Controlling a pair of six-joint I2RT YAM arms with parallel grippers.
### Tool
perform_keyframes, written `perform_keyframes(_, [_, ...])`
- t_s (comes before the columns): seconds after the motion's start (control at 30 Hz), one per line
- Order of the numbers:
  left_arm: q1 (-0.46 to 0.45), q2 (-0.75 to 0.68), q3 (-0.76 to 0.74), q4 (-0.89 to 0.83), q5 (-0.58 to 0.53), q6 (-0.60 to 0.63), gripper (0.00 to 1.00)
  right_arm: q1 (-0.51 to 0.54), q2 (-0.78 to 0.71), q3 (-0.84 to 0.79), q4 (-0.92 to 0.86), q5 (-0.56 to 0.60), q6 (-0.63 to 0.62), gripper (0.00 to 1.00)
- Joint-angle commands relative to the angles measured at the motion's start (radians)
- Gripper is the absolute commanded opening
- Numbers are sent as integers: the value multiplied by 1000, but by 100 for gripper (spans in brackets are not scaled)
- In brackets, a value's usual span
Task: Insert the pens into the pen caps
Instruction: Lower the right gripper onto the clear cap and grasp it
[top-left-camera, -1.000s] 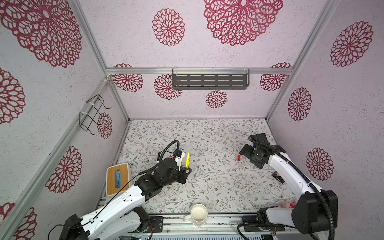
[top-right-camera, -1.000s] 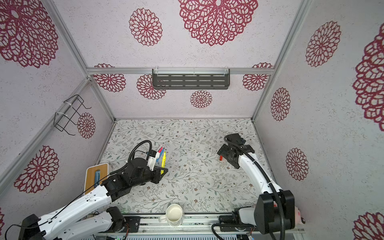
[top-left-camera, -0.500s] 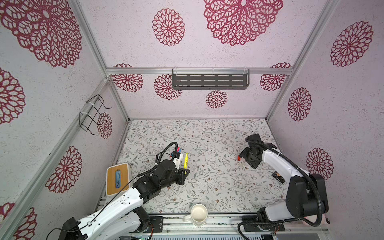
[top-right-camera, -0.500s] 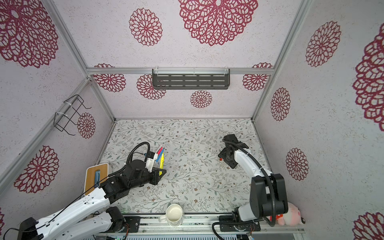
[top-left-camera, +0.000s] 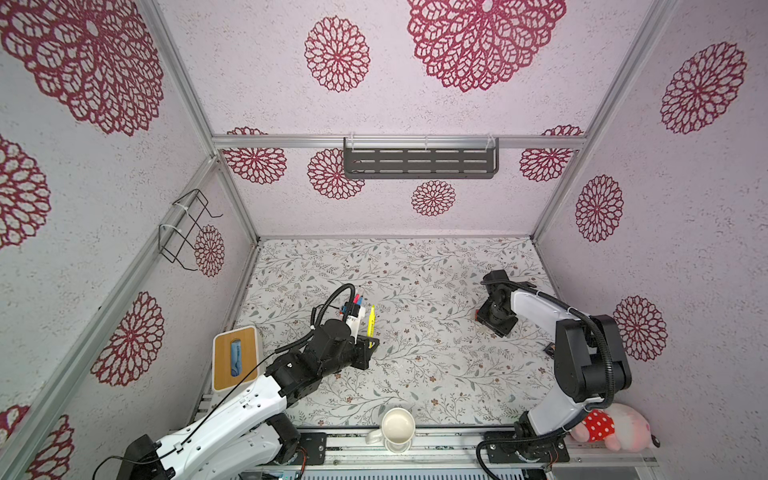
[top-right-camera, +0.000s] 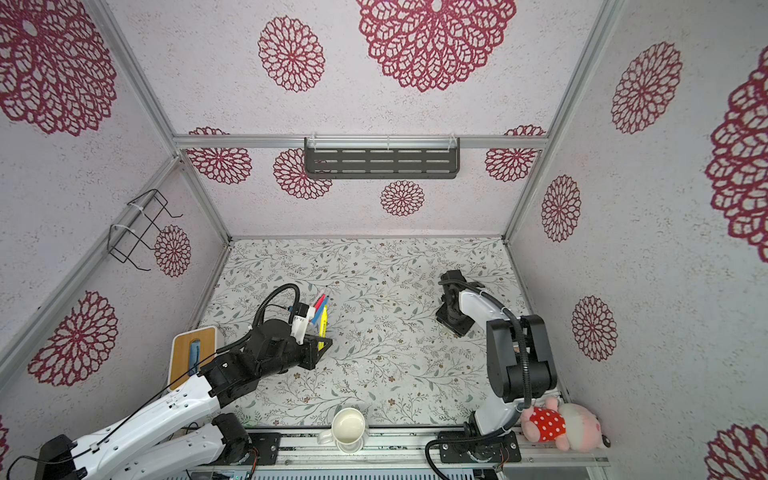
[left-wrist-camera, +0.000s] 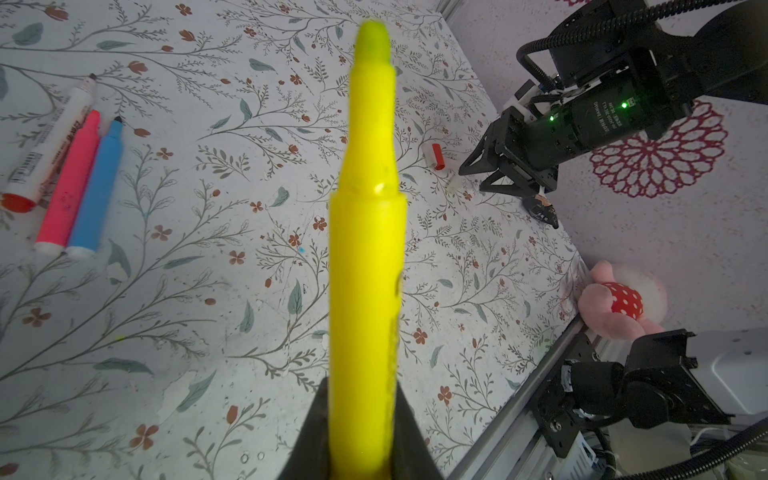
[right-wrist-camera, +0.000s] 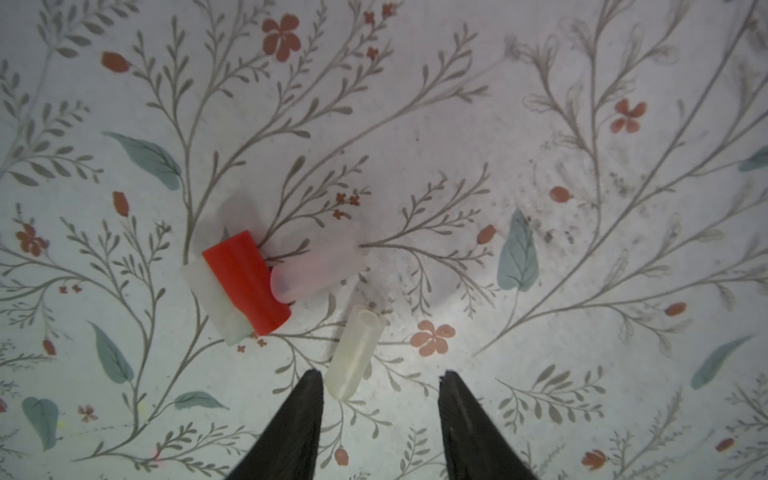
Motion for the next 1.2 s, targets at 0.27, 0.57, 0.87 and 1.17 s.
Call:
perform_keyframes(0.27, [-10,-19,-9,-7,-36,-7,0,-5,48,53,-25,2,4,47])
perform_keyframes(0.57, [-10,-40,-16,-20,-43,-8,0,-3,79,73,-44,19,9,46])
perform_keyframes(0.87, [-10,-53,-19,-24,-49,-11,0,-3,95,66,-39,21,19,43])
perform_keyframes(1.17, [-10,-61,-17,-34,-59,-8,0,-2,130,71,-23,1,1,40])
